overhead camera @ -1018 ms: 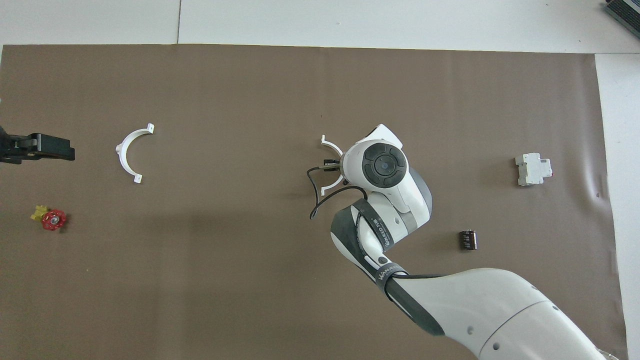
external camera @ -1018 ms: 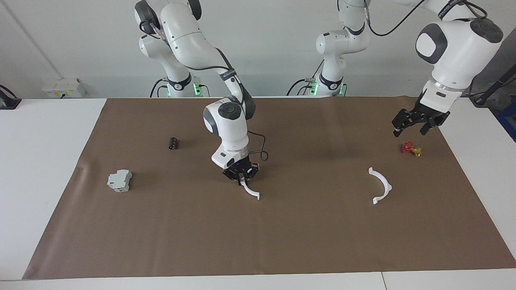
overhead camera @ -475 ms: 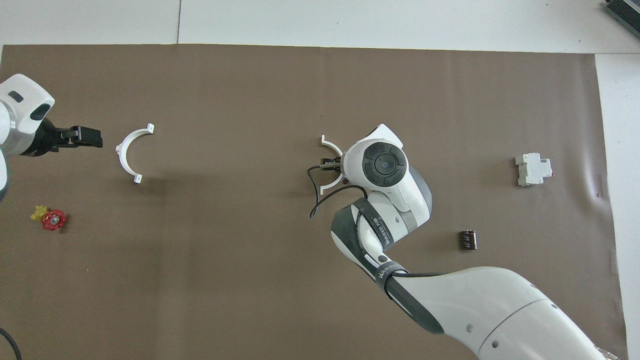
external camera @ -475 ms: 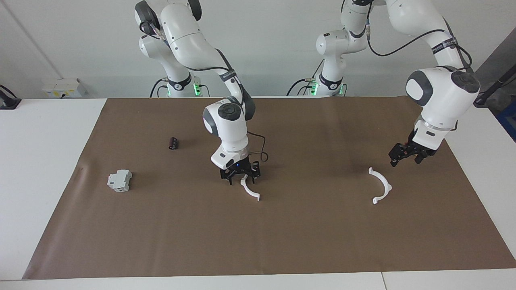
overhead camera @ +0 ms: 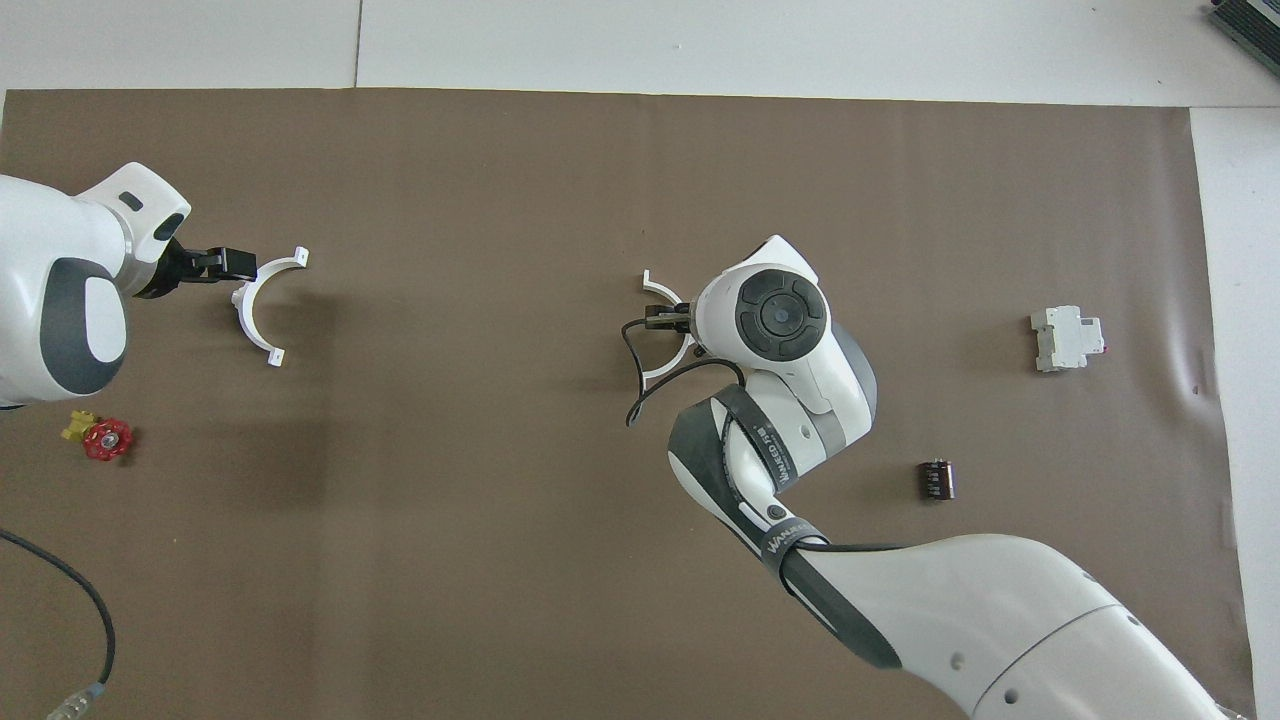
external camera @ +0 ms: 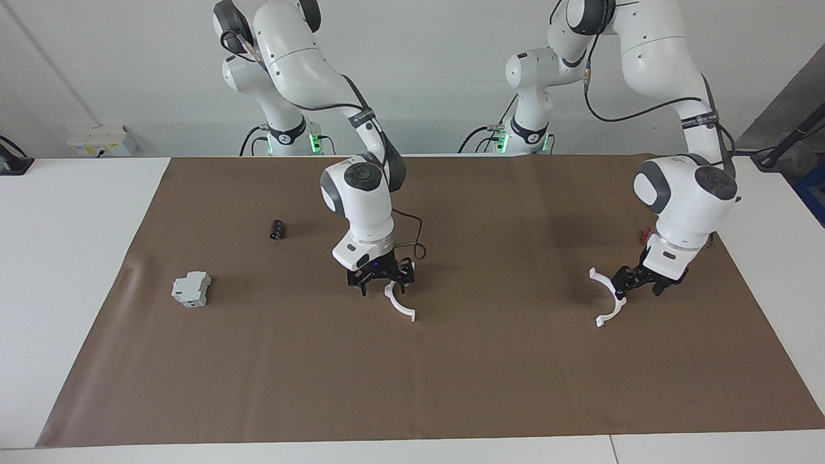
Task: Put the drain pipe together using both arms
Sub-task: 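Grasp the other white clamp half with the left gripper, then carry the clamp half toward center while the right gripper withdraws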
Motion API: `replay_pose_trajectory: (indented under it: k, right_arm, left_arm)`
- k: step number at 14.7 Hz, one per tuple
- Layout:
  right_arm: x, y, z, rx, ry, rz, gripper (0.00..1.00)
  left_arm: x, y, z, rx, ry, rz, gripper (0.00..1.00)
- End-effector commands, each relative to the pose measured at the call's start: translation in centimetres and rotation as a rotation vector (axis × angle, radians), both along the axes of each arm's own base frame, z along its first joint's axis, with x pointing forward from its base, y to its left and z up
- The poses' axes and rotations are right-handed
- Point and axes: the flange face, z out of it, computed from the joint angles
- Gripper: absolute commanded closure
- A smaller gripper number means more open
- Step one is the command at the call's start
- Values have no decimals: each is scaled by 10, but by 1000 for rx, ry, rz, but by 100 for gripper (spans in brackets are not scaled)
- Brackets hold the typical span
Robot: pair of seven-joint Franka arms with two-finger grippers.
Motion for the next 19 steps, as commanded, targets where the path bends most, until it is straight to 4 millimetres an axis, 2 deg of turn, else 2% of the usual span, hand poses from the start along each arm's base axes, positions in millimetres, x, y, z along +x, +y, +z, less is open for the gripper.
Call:
replay_pose_trajectory:
  k: [1,3,7,8,10,11,12,13,16,17,19]
  right_arm:
    - [-2,-5,21,-24,4,-10,1]
    - [-6,-10,40,-37,22,-9,1]
    - [-5,-41,87,-69,50,36,1]
    - [-2,-51,99,-82,70,58,1]
    - [0,-63,117,-103,105,90,1]
    - [4,-77,127,-105,105,101,1]
    - [7,-95,134,-104,121,113,1]
    - [10,-112,147,-98,127,151,1]
    - [16,-190,173,-84,164,263,1]
    - [13,-209,184,-68,169,267,1]
    - [6,-239,208,-69,159,246,1]
  left_arm:
    - [4,-7,-12,17,-6,-23,7]
    - [-4,-9,-30,17,7,-34,7]
    - [-12,-11,-36,16,33,-43,8]
    - [-12,-11,-35,16,31,-45,16]
    - [-10,-12,-33,16,36,-46,66]
    - [-10,-12,-32,16,34,-49,76]
    - [-10,-12,-32,17,34,-50,81]
    - [-10,-13,-33,17,36,-53,100]
    - [-7,-13,-28,17,39,-56,100]
    - [-4,-18,-24,16,39,-66,100]
    - [3,-44,-12,17,35,-103,100]
